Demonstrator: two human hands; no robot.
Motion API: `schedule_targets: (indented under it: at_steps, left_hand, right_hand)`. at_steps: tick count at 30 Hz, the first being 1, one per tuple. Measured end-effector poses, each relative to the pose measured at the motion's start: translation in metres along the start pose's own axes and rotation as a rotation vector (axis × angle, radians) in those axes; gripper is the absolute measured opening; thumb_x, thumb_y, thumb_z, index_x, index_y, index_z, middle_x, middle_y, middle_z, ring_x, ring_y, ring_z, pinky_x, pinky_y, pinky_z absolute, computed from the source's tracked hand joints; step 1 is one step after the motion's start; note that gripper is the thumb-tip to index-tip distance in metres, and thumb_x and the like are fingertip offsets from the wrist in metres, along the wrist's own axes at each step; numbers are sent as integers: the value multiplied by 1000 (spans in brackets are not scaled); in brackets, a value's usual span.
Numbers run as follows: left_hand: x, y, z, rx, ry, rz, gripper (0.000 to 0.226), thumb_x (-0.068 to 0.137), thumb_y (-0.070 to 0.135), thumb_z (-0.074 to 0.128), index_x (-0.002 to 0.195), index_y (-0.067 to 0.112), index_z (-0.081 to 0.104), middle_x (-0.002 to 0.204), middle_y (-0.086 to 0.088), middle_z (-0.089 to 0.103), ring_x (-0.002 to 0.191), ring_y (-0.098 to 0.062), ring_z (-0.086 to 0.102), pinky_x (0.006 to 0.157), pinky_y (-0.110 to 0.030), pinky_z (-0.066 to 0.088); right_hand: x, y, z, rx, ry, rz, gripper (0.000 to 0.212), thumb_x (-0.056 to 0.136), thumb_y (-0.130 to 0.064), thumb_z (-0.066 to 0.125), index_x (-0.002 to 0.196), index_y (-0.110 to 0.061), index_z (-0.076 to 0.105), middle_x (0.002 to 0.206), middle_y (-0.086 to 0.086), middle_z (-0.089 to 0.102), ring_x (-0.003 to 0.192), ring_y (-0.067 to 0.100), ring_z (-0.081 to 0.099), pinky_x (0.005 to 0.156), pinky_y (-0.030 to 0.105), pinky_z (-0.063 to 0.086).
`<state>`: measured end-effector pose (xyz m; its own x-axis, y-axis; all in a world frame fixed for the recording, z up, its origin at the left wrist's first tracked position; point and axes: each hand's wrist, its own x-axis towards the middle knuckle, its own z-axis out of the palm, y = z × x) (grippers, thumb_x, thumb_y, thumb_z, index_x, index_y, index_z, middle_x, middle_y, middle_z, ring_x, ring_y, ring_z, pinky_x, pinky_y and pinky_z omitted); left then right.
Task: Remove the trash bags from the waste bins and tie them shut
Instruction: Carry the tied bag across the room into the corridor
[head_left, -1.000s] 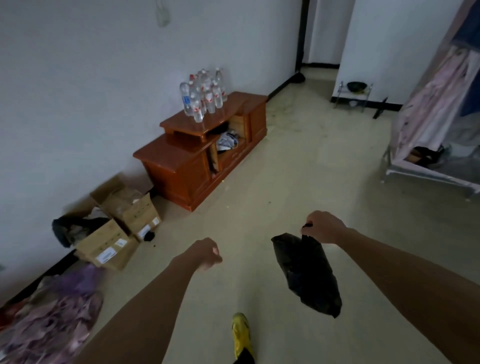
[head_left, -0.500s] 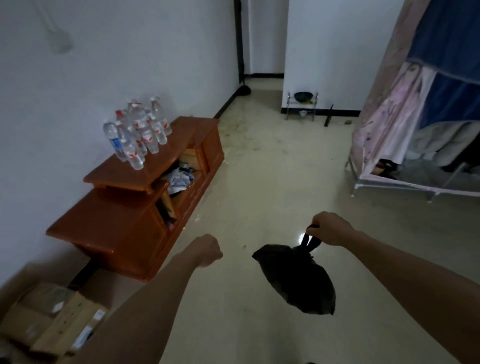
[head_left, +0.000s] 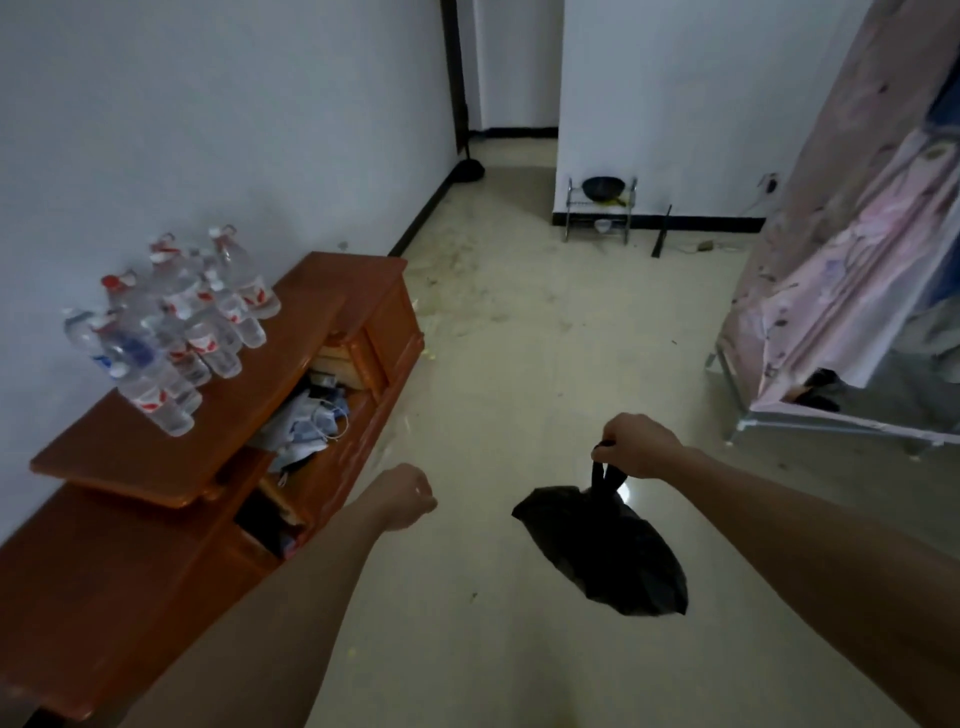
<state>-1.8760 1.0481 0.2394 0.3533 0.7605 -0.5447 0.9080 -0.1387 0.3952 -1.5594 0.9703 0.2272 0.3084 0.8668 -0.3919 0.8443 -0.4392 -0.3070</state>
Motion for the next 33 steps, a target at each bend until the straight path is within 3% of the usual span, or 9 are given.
schedule_targets:
  at_steps: [3, 10, 14, 17, 23, 29, 33]
  left_hand:
    - [59, 18, -37, -7, -13, -7, 29, 90, 23, 61, 111, 4, 66, 111, -16, 67, 94, -27, 65, 84, -32, 53]
    - [240, 41, -125, 13, -82, -74, 33, 91, 19, 58, 111, -7, 64, 88, -16, 63, 77, -27, 62, 69, -30, 51]
    - [356, 66, -194, 8, -97, -55, 31, 91, 21, 59, 114, 0, 63, 103, -18, 68, 90, -29, 68, 84, -39, 56]
    - [440, 99, -261, 28, -28, -4, 31, 91, 22, 59, 113, 2, 65, 108, -17, 69, 99, -27, 67, 86, -36, 55]
    - [580, 175, -340, -3, -54, 70, 24, 89, 23, 62, 106, 5, 66, 93, -14, 68, 84, -26, 68, 74, -34, 57]
    - [743, 238, -400, 21, -72, 85, 26, 89, 21, 62, 104, -1, 65, 90, -23, 69, 73, -27, 64, 68, -35, 55]
    - [844, 289, -447, 27, -68, 40, 26, 91, 23, 60, 105, 2, 65, 83, -15, 65, 67, -25, 60, 56, -26, 46]
  right_hand:
    - [74, -7, -39, -14, -12, 8, 23, 86, -36, 62, 84, -14, 67, 78, 3, 65, 76, 22, 64, 59, 28, 44]
    - [264, -15, -91, -7, 0, 28, 26, 86, -36, 62, 82, -11, 66, 79, 5, 67, 73, 22, 64, 57, 27, 43]
    - [377, -14, -136, 26, -1, 103, 22, 86, -34, 62, 78, -14, 66, 79, 5, 69, 75, 22, 67, 56, 27, 43]
    - [453, -20, -188, 63, 50, 132, 22, 85, -35, 63, 73, -17, 64, 76, 4, 68, 74, 22, 66, 55, 27, 41]
    - [584, -15, -261, 113, 74, 162, 23, 85, -35, 63, 79, -13, 67, 78, 7, 68, 74, 23, 65, 55, 29, 40]
    - [756, 0, -316, 142, 47, 155, 28, 83, -35, 65, 79, -8, 68, 70, 5, 64, 66, 21, 60, 54, 27, 39]
    - [875, 14, -366, 192, 10, 157, 24, 84, -36, 68, 74, -14, 67, 71, 3, 65, 69, 19, 63, 56, 26, 43]
